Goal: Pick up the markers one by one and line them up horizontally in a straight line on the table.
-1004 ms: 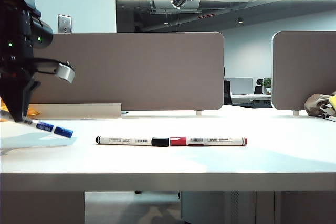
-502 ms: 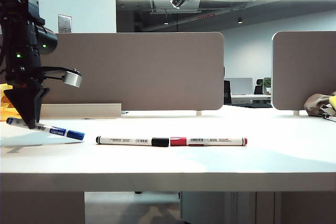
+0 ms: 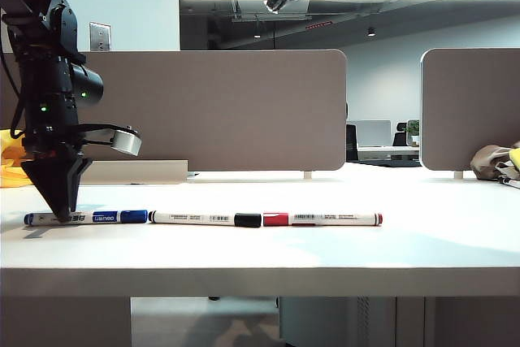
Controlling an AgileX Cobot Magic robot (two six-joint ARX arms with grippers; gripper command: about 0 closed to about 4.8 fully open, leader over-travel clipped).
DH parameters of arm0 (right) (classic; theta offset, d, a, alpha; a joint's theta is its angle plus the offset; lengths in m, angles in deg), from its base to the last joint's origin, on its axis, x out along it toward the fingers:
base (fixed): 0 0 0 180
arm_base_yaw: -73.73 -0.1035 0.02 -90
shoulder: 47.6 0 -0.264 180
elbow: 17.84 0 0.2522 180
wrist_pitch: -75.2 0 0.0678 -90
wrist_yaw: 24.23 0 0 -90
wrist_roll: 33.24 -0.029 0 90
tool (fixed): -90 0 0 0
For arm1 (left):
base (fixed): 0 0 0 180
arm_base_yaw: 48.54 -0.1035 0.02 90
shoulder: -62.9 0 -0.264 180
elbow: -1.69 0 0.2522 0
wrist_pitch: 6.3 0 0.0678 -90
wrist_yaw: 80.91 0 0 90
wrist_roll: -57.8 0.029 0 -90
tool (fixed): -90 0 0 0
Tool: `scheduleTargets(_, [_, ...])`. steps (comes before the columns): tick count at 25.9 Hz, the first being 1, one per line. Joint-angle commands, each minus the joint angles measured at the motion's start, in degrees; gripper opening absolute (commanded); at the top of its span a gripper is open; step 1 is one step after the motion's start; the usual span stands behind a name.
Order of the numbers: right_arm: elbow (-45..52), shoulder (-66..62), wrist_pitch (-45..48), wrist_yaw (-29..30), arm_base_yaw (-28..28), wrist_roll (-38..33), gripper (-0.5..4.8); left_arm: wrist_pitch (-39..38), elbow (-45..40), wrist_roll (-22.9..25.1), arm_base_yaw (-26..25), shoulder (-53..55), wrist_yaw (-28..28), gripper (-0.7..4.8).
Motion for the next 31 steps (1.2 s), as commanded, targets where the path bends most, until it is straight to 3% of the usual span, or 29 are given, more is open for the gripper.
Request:
scheduleTargets(1, [-0.1,0.3,0.8,0.1,-0.1,0.3,-0.06,-0.1,0.2,0.2,0.0,0.0,-0.3,-0.05])
scheduleTargets(7, [-0.1,0.3,0.7,0.2,-0.1,0.3,-0.05,0.0,0.2,0.2,0.0,0.3,-0.3,0.08])
scheduleTargets(11, [-0.1,0.3,0.6,0.2,-0.1,0.3,-0.05,0.0,0.2,-0.2,0.0,0.3,-0.2,1.25])
scheduleTargets(21, [0.1,0.3,0.8,0.2,-0.1,0.3,0.0,-0.3,0.2,-0.7,0.0,0.3,1.9,1.57])
scheduleTargets(25, [0.1,0.3,0.8,0.2,-0.1,0.3,0.0,-0.2,0.2,-2.8,0.0,0.2,4.7,1.57])
scheduleTargets(31, [0.1,0.3,0.6,0.2,-0.1,0.3,0.0,0.0,0.3,-6.8,0.0,-0.9,4.7,1.49])
